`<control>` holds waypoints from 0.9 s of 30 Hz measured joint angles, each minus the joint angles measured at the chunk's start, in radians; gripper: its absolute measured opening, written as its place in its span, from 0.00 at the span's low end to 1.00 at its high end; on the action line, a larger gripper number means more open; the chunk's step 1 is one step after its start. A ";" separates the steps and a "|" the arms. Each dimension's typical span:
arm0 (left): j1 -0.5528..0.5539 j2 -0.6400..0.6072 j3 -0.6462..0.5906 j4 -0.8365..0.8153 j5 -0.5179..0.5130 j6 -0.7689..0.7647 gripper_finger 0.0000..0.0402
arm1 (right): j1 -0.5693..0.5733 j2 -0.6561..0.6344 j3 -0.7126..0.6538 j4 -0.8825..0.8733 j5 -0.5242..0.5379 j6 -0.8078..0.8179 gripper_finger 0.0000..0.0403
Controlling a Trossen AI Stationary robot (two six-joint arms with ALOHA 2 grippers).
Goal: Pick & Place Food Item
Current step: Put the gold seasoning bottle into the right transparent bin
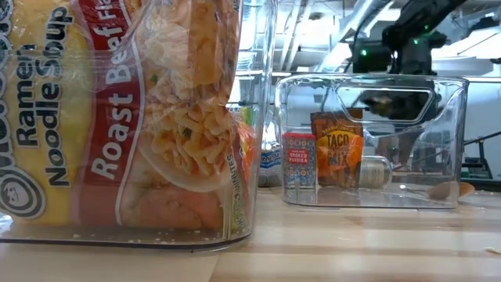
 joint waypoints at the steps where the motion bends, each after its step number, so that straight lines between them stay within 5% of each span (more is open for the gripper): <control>1: 0.000 0.006 0.000 0.002 0.019 0.000 0.32 | -0.004 0.006 -0.016 0.014 0.000 0.024 0.00; 27: -0.078 -0.013 0.000 -0.002 0.079 0.000 0.32 | -0.083 0.149 -0.041 0.105 0.056 0.079 0.00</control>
